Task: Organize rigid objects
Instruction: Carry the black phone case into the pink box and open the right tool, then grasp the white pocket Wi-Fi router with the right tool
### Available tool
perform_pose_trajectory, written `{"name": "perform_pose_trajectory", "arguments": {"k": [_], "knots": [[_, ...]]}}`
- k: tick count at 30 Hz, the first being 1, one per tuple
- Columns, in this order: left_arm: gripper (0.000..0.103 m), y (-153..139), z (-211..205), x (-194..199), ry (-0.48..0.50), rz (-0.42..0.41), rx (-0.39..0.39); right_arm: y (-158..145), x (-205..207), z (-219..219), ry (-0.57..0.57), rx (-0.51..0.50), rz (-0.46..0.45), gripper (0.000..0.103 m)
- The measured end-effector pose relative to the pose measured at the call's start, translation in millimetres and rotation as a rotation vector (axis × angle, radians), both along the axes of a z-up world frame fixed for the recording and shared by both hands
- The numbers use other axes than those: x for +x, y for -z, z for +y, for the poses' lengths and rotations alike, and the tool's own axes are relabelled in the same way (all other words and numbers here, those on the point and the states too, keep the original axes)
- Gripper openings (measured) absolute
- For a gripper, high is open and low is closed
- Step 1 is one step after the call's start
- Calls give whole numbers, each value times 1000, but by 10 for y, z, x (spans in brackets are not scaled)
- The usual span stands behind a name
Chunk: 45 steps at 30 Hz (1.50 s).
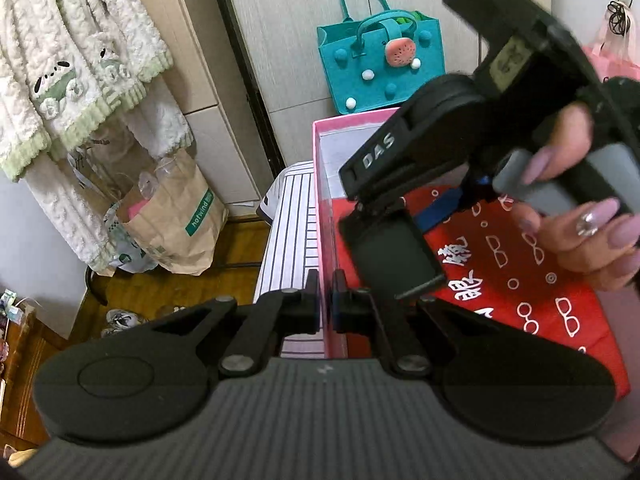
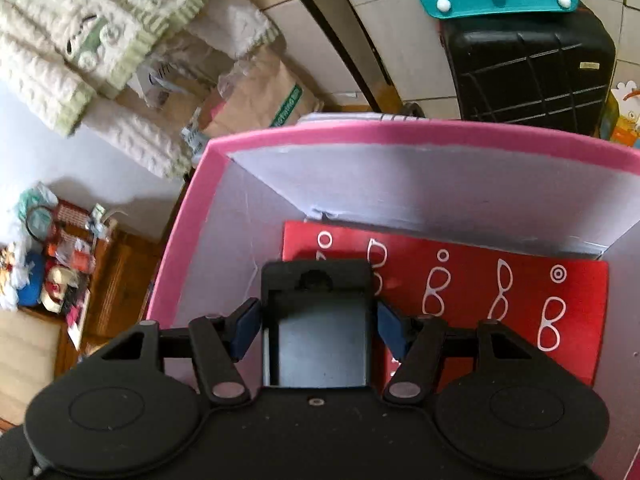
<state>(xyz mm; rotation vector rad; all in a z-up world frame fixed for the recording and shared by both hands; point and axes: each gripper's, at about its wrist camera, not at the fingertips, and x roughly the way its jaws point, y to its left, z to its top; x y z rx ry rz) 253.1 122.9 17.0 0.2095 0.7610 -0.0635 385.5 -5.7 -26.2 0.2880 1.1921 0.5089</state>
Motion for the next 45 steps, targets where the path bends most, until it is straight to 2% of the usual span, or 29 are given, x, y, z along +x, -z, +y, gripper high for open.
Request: {"name": "perform_pose_trajectory", "arguments": {"k": [4,9,12,13,16,19,23,24,26,30,35,39,44,45], "knots": [[4,5,-7,6,6,-1,4,-362,-192,-159,-33,2,-94,71],[4,5,28,6,3,3,-20,-908,-722,-596,-95,25,-206,71],[4,6,31,-5,3,1,-20,-1104,-1001,-883,-93,6,-284,74],[4,6,31,-6,2,2,-20,-1135,-1090,-988,-80,-2,-305,78],[4,12,33,14,2,14,-19,-1170,-1364,-1260,-73,-50,-369,78],[4,18,18,8,11,11,-7,-1092,-1631,-1506,-71,-156,-434,78],[4,20,16,14,11,9,-10,-884,-1926,-1962,50,-272,-522,74],[4,23,18,13,10,9,-11,-804,-1963,-2085,78,-327,-517,70],[4,26,22,12,9,8,-14,-637,-2014,-2304,105,-369,-514,68],[4,32,-6,12,24,14,14,-280,-1953,-2672,133,-344,-395,68],[7,18,-77,-67,118,39,125,-18,-1799,-2782,59,-334,-304,68],[7,-64,-69,-145,167,63,146,96,-1760,-2737,11,-372,-300,68],[7,-77,-86,-185,180,67,167,254,-1678,-2632,-45,-445,-292,74],[7,-77,-81,-184,179,68,163,302,-1647,-2616,-37,-455,-300,86]]}}
